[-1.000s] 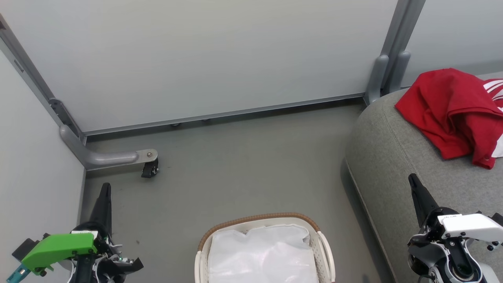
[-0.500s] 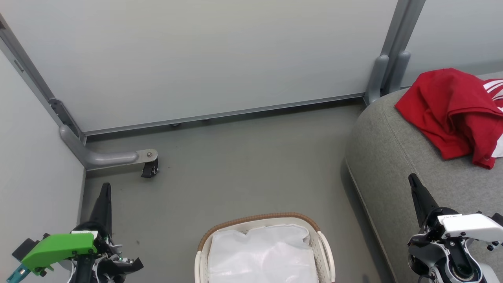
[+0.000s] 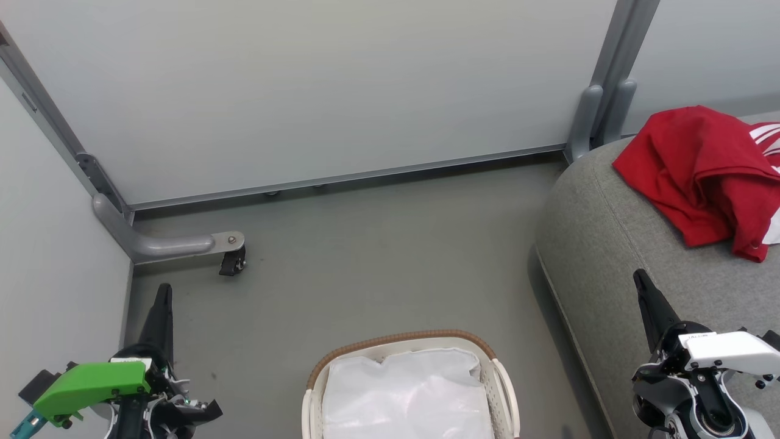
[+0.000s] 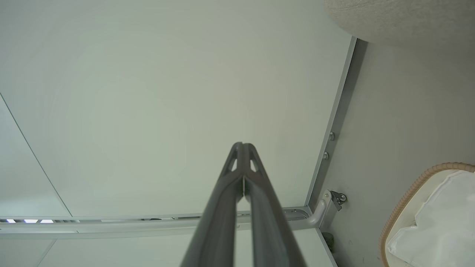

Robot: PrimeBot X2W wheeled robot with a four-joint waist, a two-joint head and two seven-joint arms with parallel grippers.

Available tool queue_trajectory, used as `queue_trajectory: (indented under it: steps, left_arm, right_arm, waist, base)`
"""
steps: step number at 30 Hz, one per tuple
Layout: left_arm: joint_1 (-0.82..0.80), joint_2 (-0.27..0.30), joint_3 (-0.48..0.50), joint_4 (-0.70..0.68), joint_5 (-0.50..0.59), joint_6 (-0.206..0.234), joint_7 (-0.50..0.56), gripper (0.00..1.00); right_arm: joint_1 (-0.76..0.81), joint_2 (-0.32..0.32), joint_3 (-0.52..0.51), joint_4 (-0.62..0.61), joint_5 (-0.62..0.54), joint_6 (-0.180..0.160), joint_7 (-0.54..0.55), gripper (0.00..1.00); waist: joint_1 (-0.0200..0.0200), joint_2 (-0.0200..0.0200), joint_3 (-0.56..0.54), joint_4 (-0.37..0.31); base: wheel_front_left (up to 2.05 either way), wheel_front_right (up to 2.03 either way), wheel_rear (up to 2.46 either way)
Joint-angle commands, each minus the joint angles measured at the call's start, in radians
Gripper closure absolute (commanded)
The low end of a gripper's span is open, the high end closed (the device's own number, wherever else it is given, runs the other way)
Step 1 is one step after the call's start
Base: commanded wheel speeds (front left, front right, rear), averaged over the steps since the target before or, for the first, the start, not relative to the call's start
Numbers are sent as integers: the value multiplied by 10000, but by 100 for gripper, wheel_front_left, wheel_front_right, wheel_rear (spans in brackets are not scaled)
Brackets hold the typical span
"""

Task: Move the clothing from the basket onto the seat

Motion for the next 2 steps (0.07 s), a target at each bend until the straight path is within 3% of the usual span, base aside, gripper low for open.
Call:
queue_trajectory:
  steps: [1, 2]
  left_arm:
    - [-102, 48, 22, -22, -32, -64, 30, 100]
    - [-102, 48, 22, -20, -32, -64, 30, 100]
  right_arm:
    - [107, -60, -17, -38, 29, -3, 31, 100]
    - [107, -60, -17, -38, 29, -3, 31, 100]
  waist:
    - [0, 0, 0, 0]
    - [0, 0, 0, 0]
  base:
    - [0, 0, 0]
    - [0, 0, 0]
